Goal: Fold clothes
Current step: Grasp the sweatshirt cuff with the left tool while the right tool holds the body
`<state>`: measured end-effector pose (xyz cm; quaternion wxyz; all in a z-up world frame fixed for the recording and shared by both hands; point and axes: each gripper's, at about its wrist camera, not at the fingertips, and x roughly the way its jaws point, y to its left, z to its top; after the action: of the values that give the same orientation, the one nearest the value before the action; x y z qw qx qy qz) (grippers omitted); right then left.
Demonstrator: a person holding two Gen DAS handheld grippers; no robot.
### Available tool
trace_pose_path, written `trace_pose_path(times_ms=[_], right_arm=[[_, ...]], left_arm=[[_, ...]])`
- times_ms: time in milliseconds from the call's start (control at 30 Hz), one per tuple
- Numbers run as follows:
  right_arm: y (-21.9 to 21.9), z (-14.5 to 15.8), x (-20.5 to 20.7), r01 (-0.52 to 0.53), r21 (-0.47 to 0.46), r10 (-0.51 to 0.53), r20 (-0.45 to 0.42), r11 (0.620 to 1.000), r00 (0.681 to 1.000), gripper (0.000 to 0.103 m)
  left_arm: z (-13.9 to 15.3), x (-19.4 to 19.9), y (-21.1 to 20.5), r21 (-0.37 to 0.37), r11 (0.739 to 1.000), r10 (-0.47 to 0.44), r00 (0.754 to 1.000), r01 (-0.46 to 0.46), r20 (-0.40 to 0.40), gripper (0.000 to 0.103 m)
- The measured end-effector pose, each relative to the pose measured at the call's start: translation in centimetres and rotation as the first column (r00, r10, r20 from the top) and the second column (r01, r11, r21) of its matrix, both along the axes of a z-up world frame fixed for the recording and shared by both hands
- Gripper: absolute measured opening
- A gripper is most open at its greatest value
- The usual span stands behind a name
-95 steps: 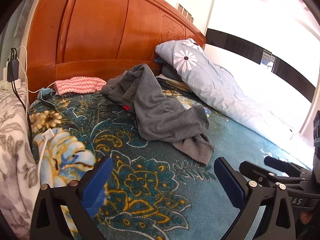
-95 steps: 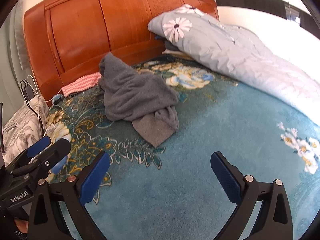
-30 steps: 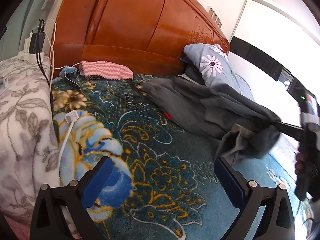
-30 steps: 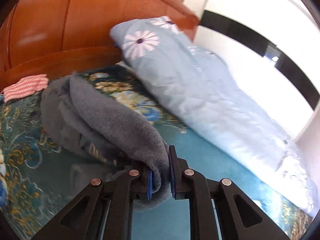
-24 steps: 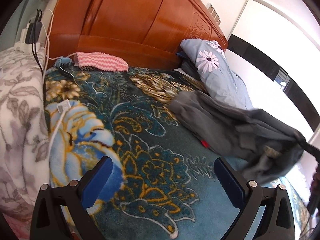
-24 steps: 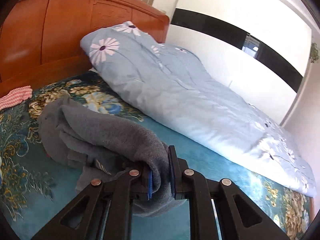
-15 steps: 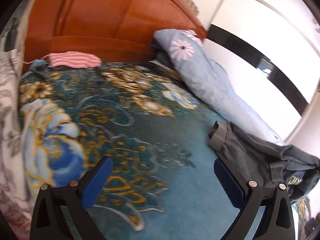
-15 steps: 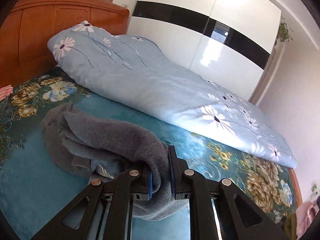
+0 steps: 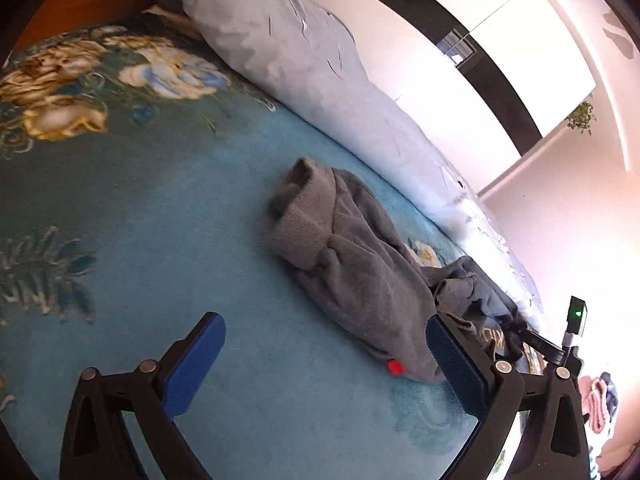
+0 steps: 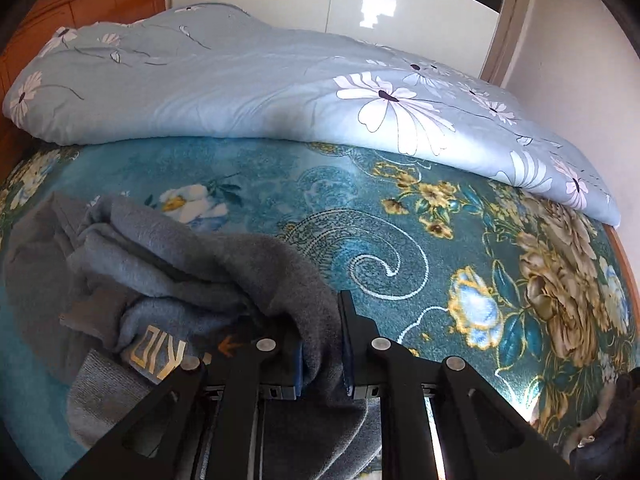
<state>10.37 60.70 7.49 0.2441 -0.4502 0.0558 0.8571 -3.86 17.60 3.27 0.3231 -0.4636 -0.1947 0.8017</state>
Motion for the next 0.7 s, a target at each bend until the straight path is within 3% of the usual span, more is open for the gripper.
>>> trace_pose_path(times_ms=[67, 167, 200, 300, 400, 433, 467, 500, 633, 700], right_arm=[[-0.7, 1.3, 1.1, -0.051, 0.011, 0.052, -0.028, 0.999, 0.998, 0.021], [-1.8, 3.3, 3.9, -0.098, 0.059, 0.103, -0.078, 0.993, 0.992, 0.048], [-2.1, 3.9, 5.0, -0.107, 0.074, 0.114, -0.097, 0.992, 0.989, 0.052], [-3.4, 5.3, 7.8, -0.107, 0.119, 0.124, -0.148, 0.987, 0.981, 0.055], [-5.1, 6.0, 9.7, -0.124, 0.15, 0.151, -0.184, 0.981, 0.971, 0.064], [-5.8, 6.2, 10.3, -0.136, 0.156, 0.166, -0.194, 0.978, 0.967, 0.064], [-6.5, 6.0, 10.4, -0.165, 0.134, 0.189, -0.199, 0.977, 0.961, 0.064], [-7.3, 5.5, 10.5, -0.2, 0.098, 0.217, -0.203, 0.975, 0.955, 0.064], [-11.0, 2.6, 9.7, -0.347, -0.041, 0.334, -0.189, 0.937, 0.924, 0.064], [-12.9, 0.2, 8.7, -0.39, -0.071, 0.378, -0.141, 0.918, 0.915, 0.064]], left_arm=[[-0.6, -0.9, 1.8, 0.006, 1.0, -0.022, 0.999, 0.022, 0.033, 0.102], [-1.9, -2.2, 3.6, 0.038, 0.999, -0.027, 0.994, 0.023, 0.104, 0.102], [-2.4, -2.5, 4.1, 0.045, 0.999, -0.028, 0.992, 0.023, 0.123, 0.102], [-3.9, -3.5, 5.6, 0.064, 0.998, -0.032, 0.983, 0.021, 0.18, 0.095], [-4.6, -3.8, 6.5, 0.052, 0.999, -0.016, 0.978, 0.005, 0.208, 0.08], [-4.6, -3.9, 6.7, 0.044, 0.999, -0.01, 0.977, 0.001, 0.215, 0.066], [-4.7, -4.0, 7.0, 0.035, 0.999, -0.005, 0.975, -0.002, 0.223, 0.051], [-4.8, -4.0, 7.2, 0.026, 1.0, -0.002, 0.972, -0.004, 0.235, 0.047], [-4.3, -3.8, 8.0, 0.001, 1.0, 0.02, 0.971, -0.021, 0.238, 0.014], [-3.7, -3.4, 8.1, -0.01, 0.999, 0.032, 0.975, -0.03, 0.221, 0.011]])
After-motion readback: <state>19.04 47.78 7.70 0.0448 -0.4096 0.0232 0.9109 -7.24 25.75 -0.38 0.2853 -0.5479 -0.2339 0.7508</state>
